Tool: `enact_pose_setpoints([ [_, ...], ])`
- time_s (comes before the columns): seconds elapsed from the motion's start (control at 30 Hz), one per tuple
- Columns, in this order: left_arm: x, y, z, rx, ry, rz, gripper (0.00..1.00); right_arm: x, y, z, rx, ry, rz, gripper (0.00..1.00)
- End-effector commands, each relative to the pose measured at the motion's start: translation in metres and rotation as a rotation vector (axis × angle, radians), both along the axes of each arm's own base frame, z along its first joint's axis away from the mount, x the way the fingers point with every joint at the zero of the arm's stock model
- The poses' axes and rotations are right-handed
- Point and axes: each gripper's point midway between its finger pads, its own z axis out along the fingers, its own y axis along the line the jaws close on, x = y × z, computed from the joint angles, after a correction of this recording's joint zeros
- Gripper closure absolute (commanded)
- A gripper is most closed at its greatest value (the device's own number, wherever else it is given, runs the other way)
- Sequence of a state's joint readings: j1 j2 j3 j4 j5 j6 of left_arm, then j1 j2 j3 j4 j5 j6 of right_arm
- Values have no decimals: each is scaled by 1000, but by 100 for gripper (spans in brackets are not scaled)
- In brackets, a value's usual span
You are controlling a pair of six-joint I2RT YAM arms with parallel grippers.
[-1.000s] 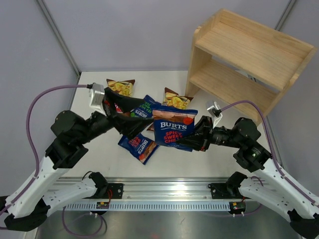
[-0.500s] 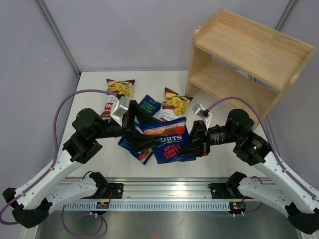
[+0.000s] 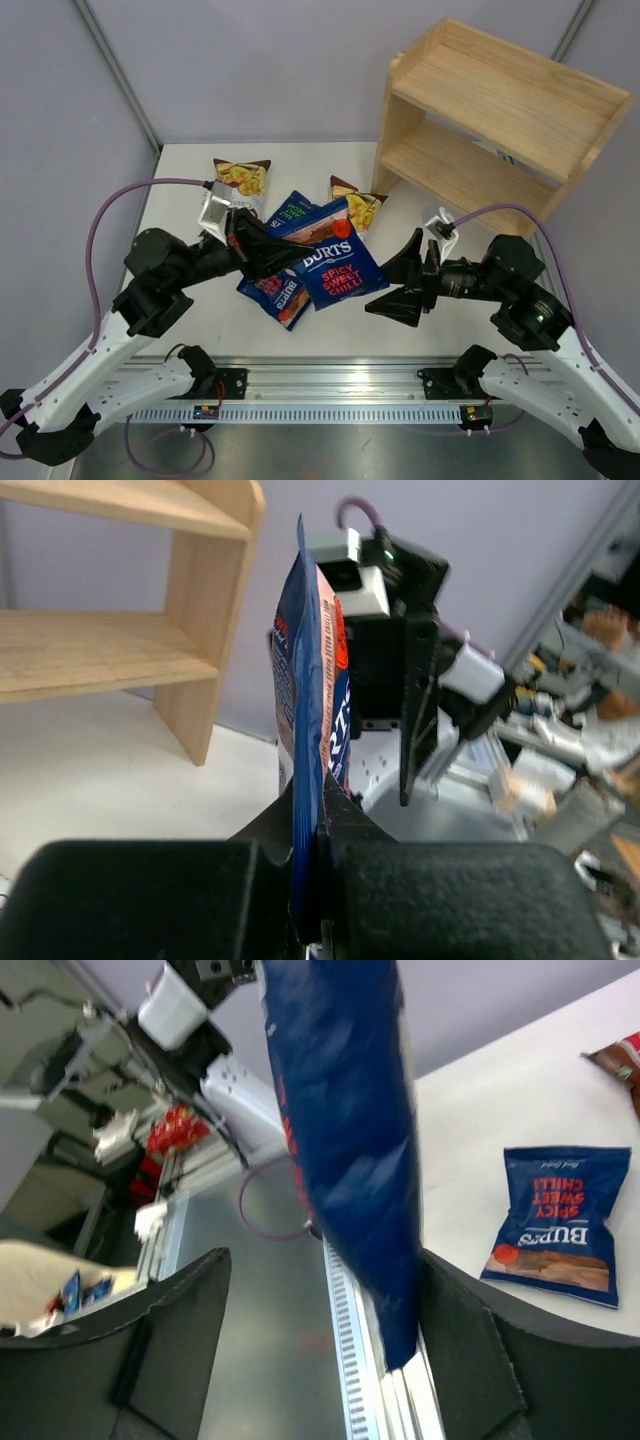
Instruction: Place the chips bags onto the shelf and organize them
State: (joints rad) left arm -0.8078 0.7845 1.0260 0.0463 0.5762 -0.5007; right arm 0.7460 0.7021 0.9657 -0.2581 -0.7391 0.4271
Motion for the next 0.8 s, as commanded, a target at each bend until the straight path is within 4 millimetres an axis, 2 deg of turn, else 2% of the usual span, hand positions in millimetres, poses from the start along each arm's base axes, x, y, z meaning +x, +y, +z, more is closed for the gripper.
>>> enact_pose_setpoints([
  [0.0,12,23,43,-171,65,146,100,13,-13,23,84,-64,-154,17],
  [0.03,13,25,46,-213,109,147,100,13,-19,30,129,-79,-186,14],
  [0.07,10,29,50,-252,119,140,100,16,-17,18,143,-15,-198,11],
  [0.1,11,30,54,-303,119,134,100,13,-22,36,241,-58,-208,11],
  [0.13,9,30,55,-343,175,103,100,13,-24,44,315,-19,-217,10],
  [0.17,10,31,56,-376,196,98,100,14,-24,45,362,-9,-215,9],
  [0.2,7,35,65,-435,191,81,100,14,-23,48,434,-27,-200,8],
  [0.23,12,33,58,-457,256,75,100,12,-21,49,468,7,-174,8],
  [0.27,13,34,59,-481,273,71,100,12,-18,46,482,25,-149,8],
  [0.33,14,35,64,-534,298,50,100,8,-11,56,535,29,-79,6],
  [0.43,19,36,64,-580,331,41,100,21,-3,62,578,62,-80,8],
  [0.47,20,36,63,-586,340,43,100,26,-2,58,589,74,-96,8],
  [0.5,21,36,63,-591,354,43,100,29,-5,66,639,57,-109,9],
  [0.6,28,33,57,-583,375,67,100,37,-10,72,694,78,-152,19],
  [0.63,32,29,54,-565,385,77,100,39,-11,72,706,90,-163,29],
  [0.67,33,27,54,-549,389,79,100,42,-11,69,707,100,-177,33],
  [0.77,37,20,48,-516,409,81,100,44,-11,68,705,106,-191,37],
])
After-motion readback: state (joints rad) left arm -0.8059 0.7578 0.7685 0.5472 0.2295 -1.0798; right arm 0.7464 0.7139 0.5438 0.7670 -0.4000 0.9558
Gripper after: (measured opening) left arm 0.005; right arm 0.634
